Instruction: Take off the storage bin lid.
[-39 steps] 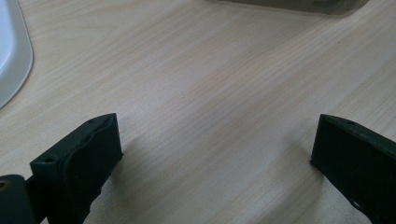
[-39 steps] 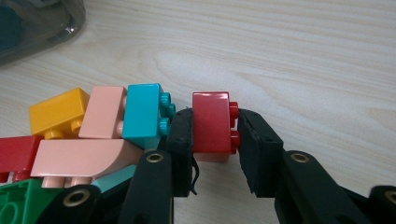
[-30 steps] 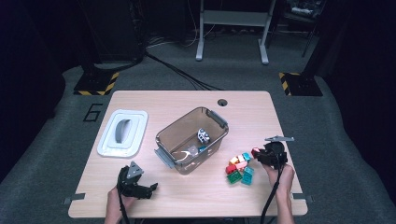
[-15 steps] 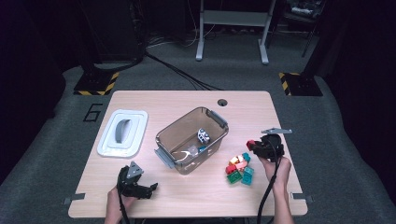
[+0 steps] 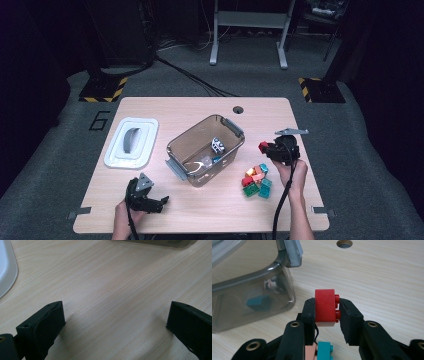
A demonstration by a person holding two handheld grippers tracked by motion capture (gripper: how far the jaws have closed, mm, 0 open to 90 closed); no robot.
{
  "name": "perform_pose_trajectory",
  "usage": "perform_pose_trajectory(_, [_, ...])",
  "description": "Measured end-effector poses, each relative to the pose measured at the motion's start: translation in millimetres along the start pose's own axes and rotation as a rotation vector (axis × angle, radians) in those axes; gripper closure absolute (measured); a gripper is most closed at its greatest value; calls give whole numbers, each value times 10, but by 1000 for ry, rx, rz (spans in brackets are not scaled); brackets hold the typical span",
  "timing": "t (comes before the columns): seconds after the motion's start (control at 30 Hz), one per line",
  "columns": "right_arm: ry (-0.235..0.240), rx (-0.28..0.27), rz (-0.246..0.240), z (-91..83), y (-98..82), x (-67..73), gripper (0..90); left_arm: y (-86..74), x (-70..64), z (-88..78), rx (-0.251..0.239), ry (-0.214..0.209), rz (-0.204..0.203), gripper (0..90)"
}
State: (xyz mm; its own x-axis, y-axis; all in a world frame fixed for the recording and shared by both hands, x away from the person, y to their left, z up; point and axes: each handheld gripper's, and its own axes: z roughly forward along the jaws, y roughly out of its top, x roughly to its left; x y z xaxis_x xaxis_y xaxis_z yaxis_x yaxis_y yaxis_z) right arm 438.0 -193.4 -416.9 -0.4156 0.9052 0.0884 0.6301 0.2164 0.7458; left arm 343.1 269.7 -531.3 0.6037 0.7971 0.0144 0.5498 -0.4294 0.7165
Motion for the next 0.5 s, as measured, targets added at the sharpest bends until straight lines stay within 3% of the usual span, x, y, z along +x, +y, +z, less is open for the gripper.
perform_pose_trajectory(0.5, [11,-13,-43,-13,304,137,672,10,8,1,4,-2,3,14])
